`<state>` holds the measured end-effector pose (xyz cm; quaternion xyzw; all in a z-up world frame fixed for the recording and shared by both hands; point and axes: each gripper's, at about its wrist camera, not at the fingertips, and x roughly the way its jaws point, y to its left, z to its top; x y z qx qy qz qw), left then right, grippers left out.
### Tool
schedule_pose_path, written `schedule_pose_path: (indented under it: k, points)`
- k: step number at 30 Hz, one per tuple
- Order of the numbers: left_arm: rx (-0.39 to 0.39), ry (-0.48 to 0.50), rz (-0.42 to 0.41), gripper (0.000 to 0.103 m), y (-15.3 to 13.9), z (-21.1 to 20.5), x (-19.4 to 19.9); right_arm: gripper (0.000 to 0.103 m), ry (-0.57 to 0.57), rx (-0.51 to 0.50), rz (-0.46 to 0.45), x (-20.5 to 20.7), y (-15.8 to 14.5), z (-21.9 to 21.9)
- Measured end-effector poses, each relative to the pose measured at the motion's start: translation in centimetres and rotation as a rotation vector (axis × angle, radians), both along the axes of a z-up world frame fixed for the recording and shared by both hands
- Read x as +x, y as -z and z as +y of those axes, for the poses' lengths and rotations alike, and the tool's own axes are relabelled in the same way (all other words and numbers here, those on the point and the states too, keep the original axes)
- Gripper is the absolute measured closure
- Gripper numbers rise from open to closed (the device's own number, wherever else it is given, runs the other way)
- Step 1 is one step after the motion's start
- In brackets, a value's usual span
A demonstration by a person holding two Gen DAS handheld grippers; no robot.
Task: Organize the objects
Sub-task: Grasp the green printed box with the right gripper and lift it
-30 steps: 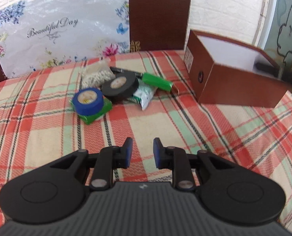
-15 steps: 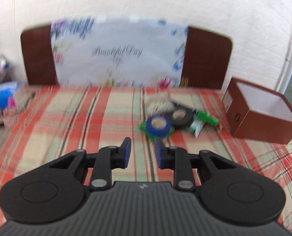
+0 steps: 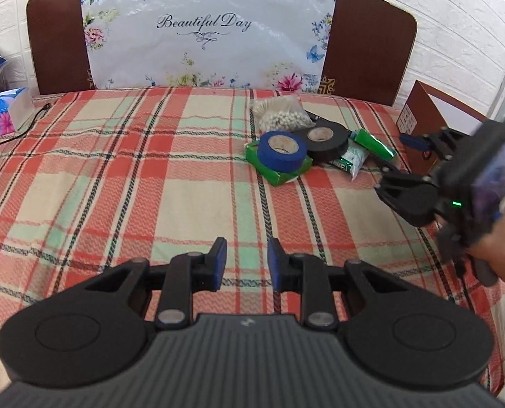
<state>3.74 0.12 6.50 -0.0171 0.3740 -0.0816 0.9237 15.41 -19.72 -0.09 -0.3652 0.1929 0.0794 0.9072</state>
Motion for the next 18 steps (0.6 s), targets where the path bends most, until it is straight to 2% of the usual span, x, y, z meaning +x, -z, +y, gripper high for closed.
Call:
schedule_pose_path:
  k: [2,4,5,6,8,9,10,11,13,14,15,16,18]
  points:
    - [0.003,0.011,0.002,0.075,0.0,-0.3,0.1,0.084,0.015,-0.021,0.020,0.9,0.8,0.0]
    - [-0.004,0.024,-0.004,0.075,-0.1,-0.3,0.1,0.085,0.017,0.037,0.046,0.3,0.2,-0.6]
    - [-0.013,0.036,-0.007,0.074,-0.2,-0.2,0.2,0.085,0.003,0.099,0.080,-0.7,-0.7,-1.3]
    - [-0.029,0.048,-0.004,0.071,-0.2,-0.2,0.2,0.084,-0.015,0.212,0.145,-1.7,-2.0,-2.3]
    - [-0.072,0.072,0.009,0.069,-0.2,-0.2,0.5,0.084,-0.055,0.557,0.346,-3.3,-4.8,-5.6]
    - [-0.089,0.083,0.018,0.068,-0.1,-0.4,0.8,0.084,-0.065,0.703,0.419,-4.1,-5.5,-7.3]
    - [-0.103,0.095,0.029,0.068,0.1,-0.7,1.0,0.084,-0.071,0.817,0.465,-4.9,-6.0,-8.7]
    - [-0.119,0.107,0.043,0.068,0.2,-1.2,1.2,0.083,-0.064,0.886,0.488,-5.8,-6.0,-9.8]
    - [-0.159,0.148,0.084,0.068,0.7,-2.4,1.8,0.074,0.004,0.913,0.478,-7.2,-5.4,-11.1]
    - [-0.175,0.173,0.101,0.068,0.9,-3.1,2.1,0.058,0.057,0.873,0.435,-7.9,-5.0,-11.5]
    - [-0.183,0.197,0.114,0.068,1.1,-3.8,2.4,0.049,0.096,0.828,0.387,-8.8,-4.5,-11.6]
    - [-0.185,0.222,0.126,0.068,1.2,-4.6,2.8,0.047,0.121,0.800,0.358,-9.5,-4.0,-11.7]
    - [-0.188,0.265,0.150,0.068,1.5,-6.1,3.5,0.046,0.131,0.807,0.369,-10.8,-3.2,-12.1]
